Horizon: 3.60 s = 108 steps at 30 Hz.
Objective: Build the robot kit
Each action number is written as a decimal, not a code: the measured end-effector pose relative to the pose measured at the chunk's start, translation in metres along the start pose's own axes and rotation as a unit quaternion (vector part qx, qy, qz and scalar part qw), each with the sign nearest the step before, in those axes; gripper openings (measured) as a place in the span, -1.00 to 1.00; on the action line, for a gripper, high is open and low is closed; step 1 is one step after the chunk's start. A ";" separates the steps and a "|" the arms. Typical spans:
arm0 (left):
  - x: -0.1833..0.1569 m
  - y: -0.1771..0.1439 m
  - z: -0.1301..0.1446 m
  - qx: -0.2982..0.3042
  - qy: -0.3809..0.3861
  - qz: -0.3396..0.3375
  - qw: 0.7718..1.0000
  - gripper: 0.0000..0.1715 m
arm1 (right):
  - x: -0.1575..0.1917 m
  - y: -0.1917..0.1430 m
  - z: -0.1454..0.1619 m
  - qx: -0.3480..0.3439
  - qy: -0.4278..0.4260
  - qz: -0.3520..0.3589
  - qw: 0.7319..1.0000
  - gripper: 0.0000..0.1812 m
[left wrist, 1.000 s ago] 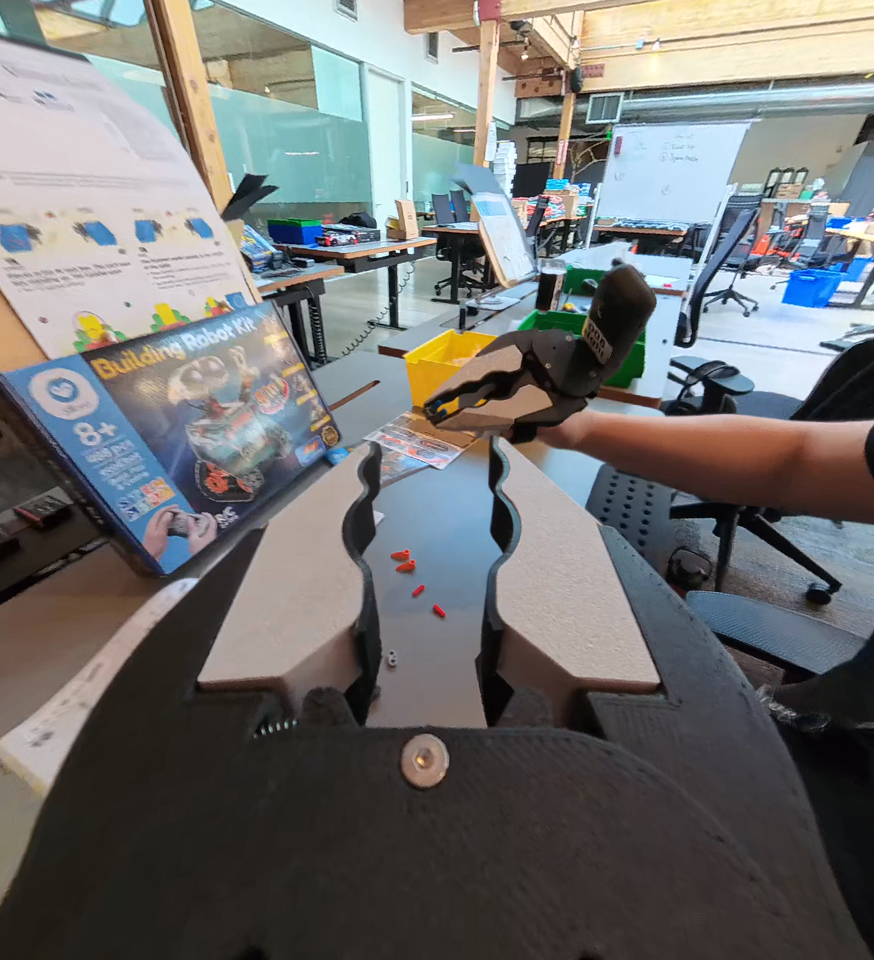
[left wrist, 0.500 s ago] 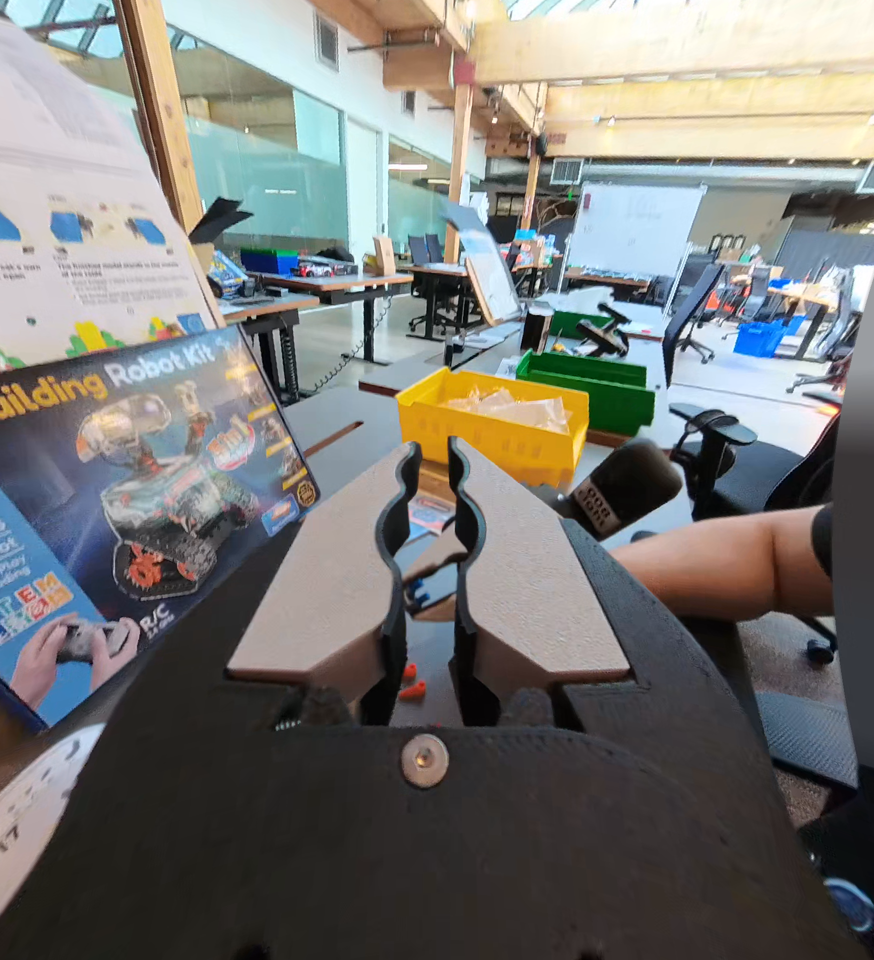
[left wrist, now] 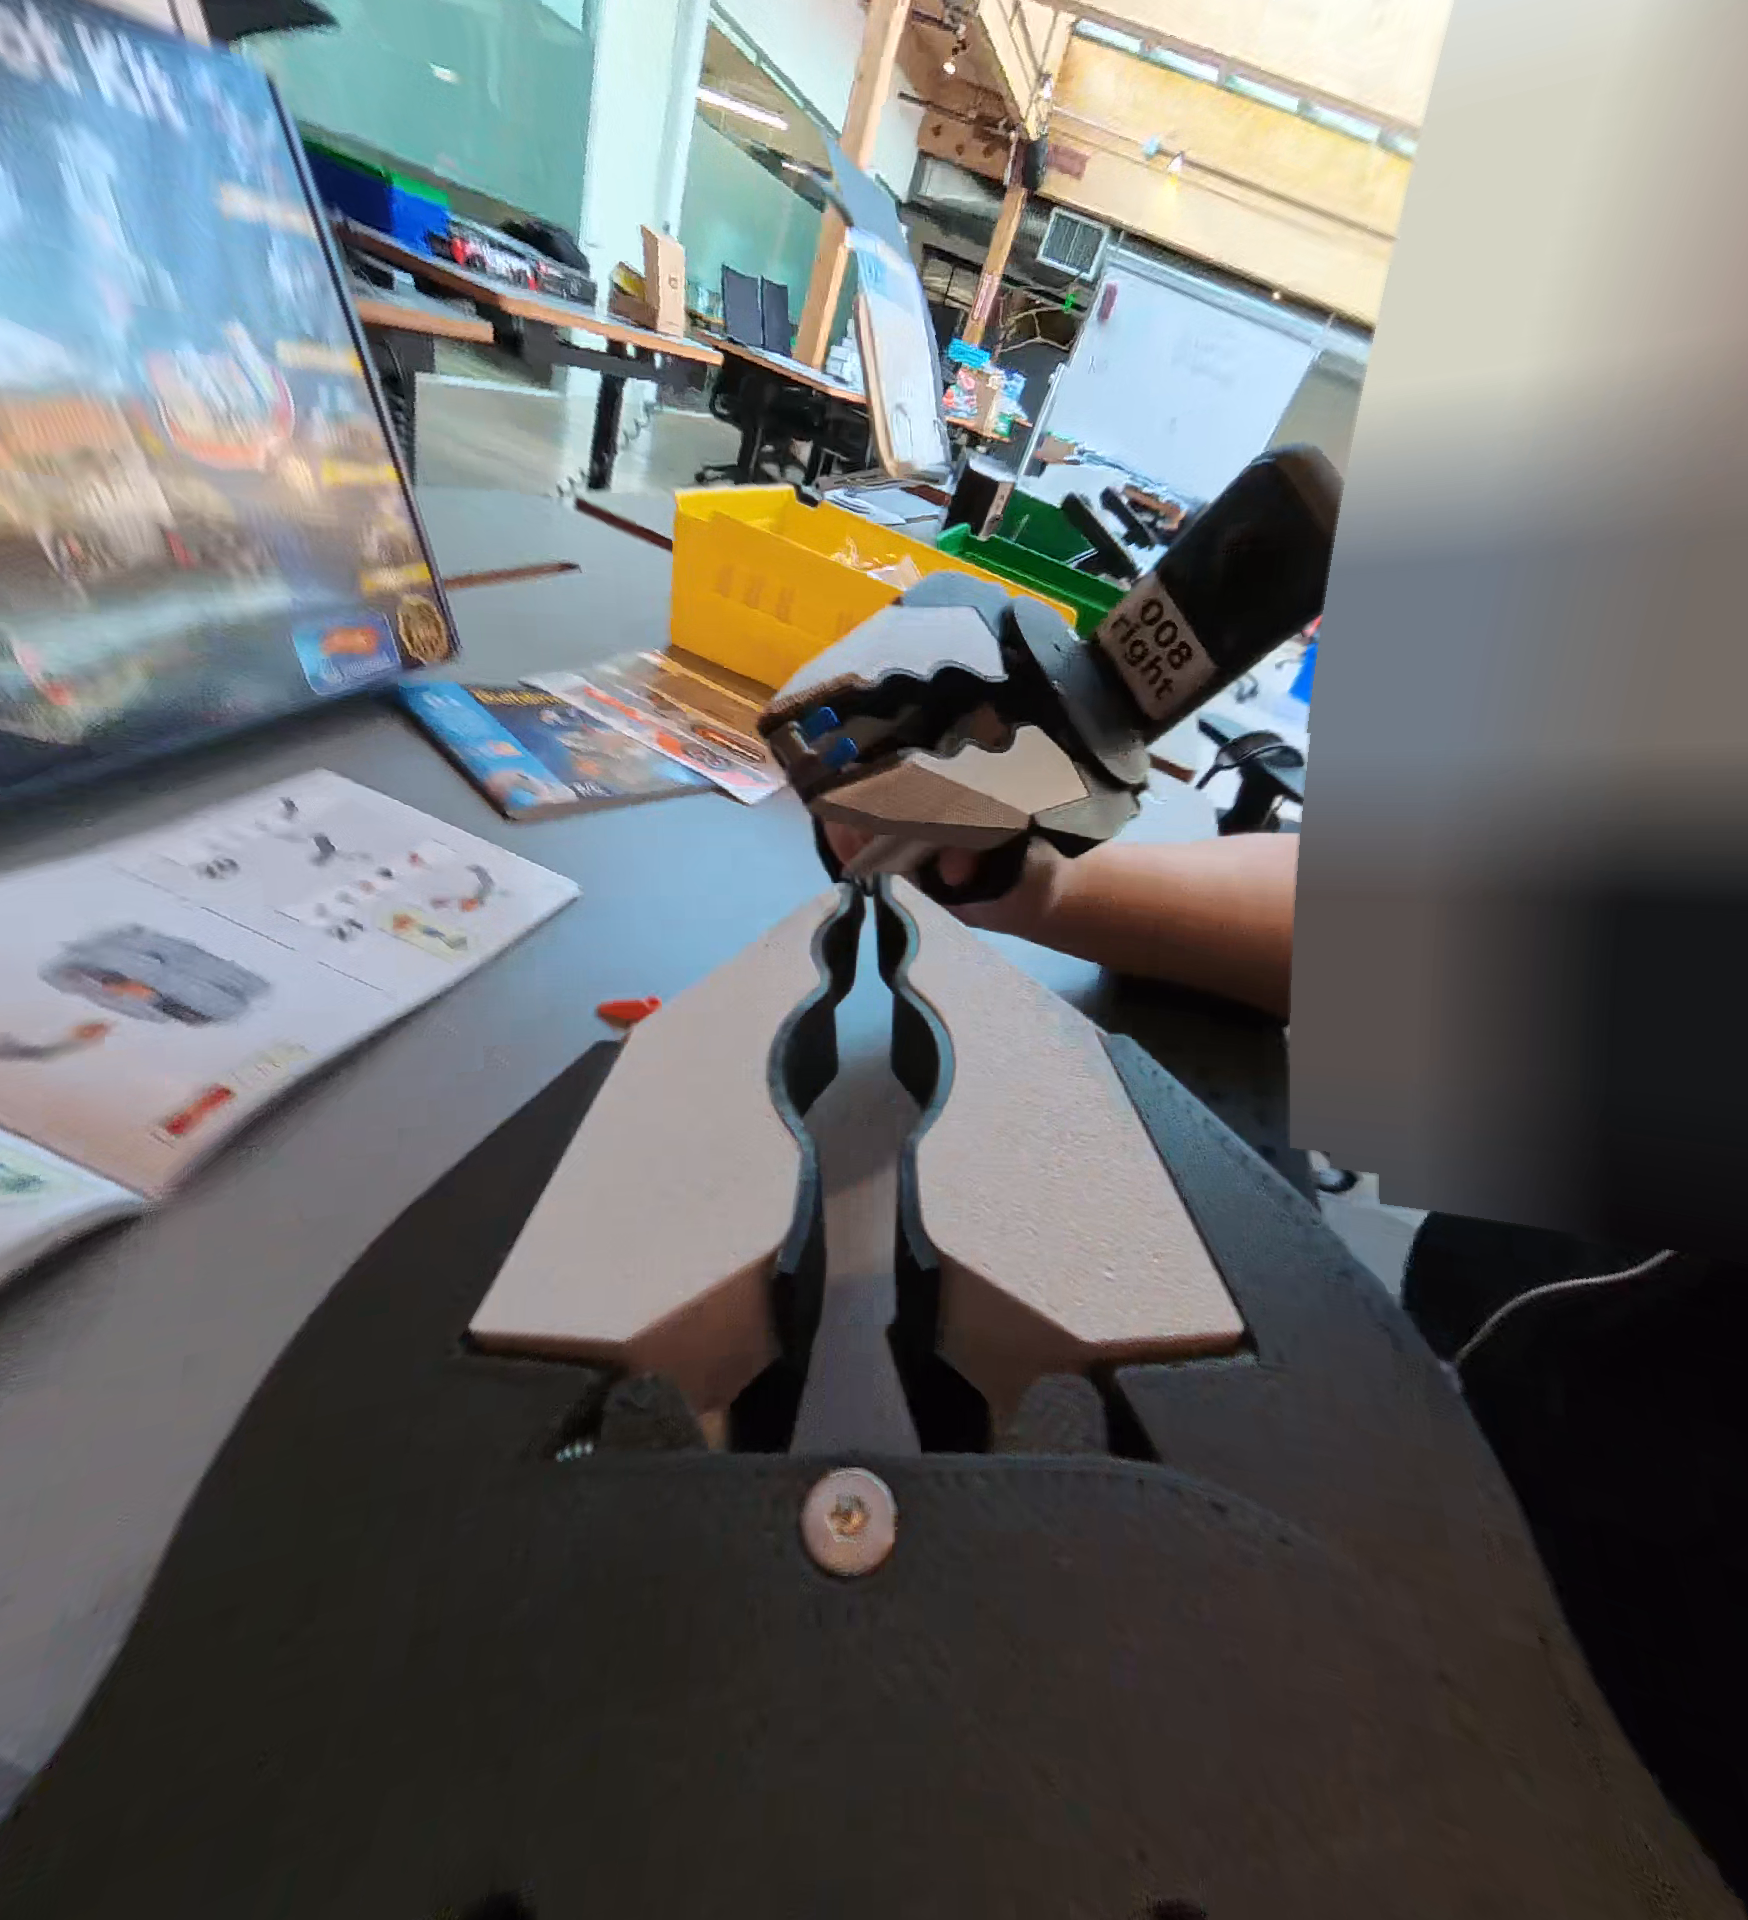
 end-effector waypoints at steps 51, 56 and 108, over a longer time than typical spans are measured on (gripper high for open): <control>0.024 -0.007 0.037 0.012 -0.168 -0.048 0.985 -0.94 | -0.027 -0.041 0.079 0.239 0.221 -0.035 0.945 -0.96; 0.021 -0.005 0.039 0.017 -0.183 -0.034 0.982 -0.94 | 0.014 -0.045 0.123 0.358 0.184 -0.126 0.907 -0.91; 0.027 -0.001 0.042 0.009 -0.219 -0.050 0.974 -0.94 | 0.043 0.006 0.004 0.106 0.057 -0.146 0.982 -0.93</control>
Point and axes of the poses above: each gripper's, where its closed fingertips meet, y out along the fingers, z out of its underside, x = y × z across the jaws, the point moved 2 cm from there along -y, back along the fingers, and after that the axes turned 12 degrees about -y, right-handed, at the moved point
